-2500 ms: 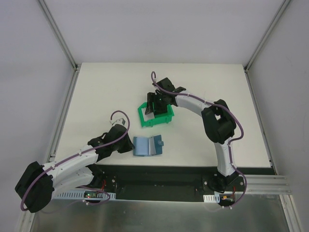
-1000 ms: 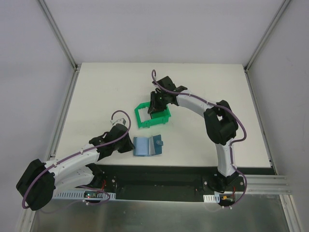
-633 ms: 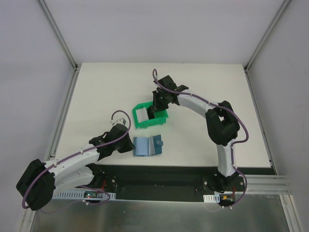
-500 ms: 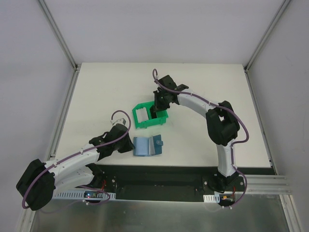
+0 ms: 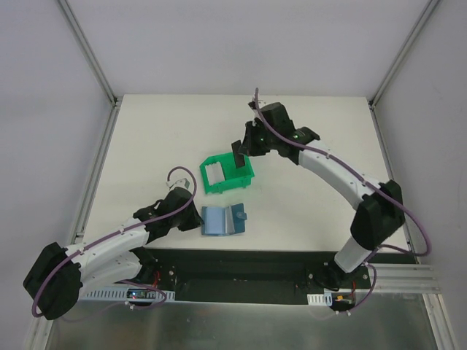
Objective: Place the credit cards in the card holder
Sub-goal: Pick up the credit card from the storage box, then insert the credit card into the card holder.
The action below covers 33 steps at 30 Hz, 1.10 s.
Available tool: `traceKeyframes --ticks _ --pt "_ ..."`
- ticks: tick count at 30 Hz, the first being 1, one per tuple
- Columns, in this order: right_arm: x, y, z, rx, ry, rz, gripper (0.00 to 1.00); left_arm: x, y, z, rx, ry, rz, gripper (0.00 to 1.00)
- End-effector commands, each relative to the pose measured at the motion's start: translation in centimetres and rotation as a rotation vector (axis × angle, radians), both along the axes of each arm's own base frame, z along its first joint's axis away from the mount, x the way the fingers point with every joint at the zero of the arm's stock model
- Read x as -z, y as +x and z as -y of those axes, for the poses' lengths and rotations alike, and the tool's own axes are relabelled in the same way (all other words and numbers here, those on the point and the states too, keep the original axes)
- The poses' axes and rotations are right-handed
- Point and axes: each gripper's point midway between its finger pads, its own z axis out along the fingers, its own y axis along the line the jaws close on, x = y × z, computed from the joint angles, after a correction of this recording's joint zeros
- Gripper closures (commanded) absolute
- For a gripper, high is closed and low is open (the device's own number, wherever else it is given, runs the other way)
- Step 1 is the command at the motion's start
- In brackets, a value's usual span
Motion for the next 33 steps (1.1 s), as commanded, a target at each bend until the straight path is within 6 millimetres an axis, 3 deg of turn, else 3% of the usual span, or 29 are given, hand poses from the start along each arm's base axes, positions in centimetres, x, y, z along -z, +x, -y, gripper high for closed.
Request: traceKeyframes --ticks 1,7,11,15,18,24,33 --pt "-2.5 -4.6 -0.8 -0.052 0.144 -0.003 1.0 0.1 -0.2 -0.1 -0.014 -0.009 -0.002 1.0" --pt "0.5 -11.8 -3.1 -0.118 0.239 -0.1 1.0 0.1 -0.3 0.0 -0.018 -0.021 -0.008 1.0" --pt "4.2 -15.2 -4.1 -0.128 0.246 -0.191 1.0 0.5 -0.5 0.0 -0.027 -0.024 -0.023 1.0" --pt "8.0 -16.3 -4.5 -0.085 0.279 -0.27 1.0 0.8 -0.7 0.0 -0.047 -0.037 -0.041 1.0" --pt "9.5 -16.4 -4.4 -0.062 0.293 -0.293 0.99 1.0 -0.9 0.0 -0.057 -0.046 -0.052 1.0" --pt "11.5 -16.4 -4.3 -0.036 0.283 -0.323 1.0 1.5 -1.2 0.1 -0.071 -0.065 -0.071 1.0" --pt "12.9 -16.2 -2.8 0.027 0.259 -0.328 1.0 1.8 -1.4 0.0 -0.086 -0.069 -0.08 1.0"
